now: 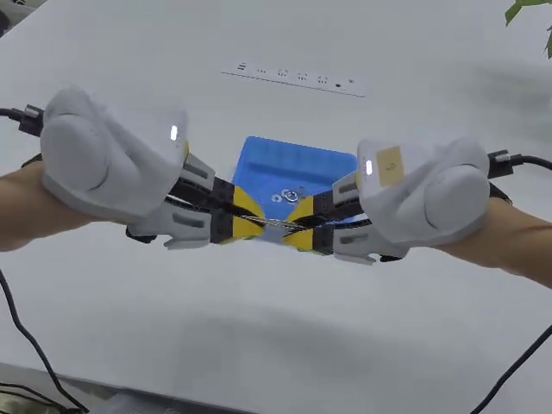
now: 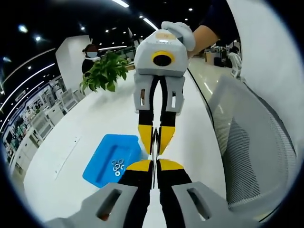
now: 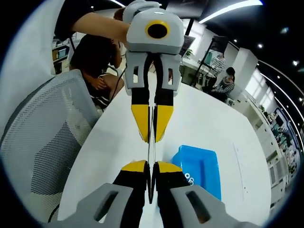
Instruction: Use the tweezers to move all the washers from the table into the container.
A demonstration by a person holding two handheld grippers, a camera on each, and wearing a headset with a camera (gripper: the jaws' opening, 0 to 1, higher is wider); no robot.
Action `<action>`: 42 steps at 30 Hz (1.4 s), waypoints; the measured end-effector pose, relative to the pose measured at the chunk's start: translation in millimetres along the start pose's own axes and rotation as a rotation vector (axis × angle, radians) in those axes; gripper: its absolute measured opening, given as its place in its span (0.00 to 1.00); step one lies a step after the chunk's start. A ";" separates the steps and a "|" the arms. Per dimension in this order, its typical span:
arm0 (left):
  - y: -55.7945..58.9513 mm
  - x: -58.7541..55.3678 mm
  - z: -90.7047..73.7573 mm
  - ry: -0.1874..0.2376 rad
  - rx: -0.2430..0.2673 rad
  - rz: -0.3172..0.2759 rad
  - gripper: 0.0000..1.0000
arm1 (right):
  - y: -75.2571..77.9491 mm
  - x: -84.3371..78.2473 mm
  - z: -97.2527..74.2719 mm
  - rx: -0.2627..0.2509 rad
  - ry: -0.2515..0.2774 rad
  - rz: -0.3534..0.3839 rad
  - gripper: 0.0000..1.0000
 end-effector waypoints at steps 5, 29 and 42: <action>-0.7 -10.0 15.4 -0.028 -0.012 -0.034 0.07 | 1.9 -11.0 2.5 -0.001 -0.011 0.032 0.07; 6.5 -63.7 86.7 -0.226 -0.124 -0.198 0.09 | 3.4 -80.1 54.3 0.013 -0.188 0.190 0.08; 3.5 -70.5 76.8 -0.255 -0.100 -0.203 0.21 | 2.3 -79.8 52.4 0.001 -0.221 0.206 0.11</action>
Point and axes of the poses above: the centre of the closed fingertips' face, and the gripper's own axes: z roughly forward along the fingers, y roughly to its right, x roughly out of its top, the point moved 9 cm from there along -z, roughly backward along the fingers, and after that the axes turned 9 degrees about z, right-handed, at the moved point
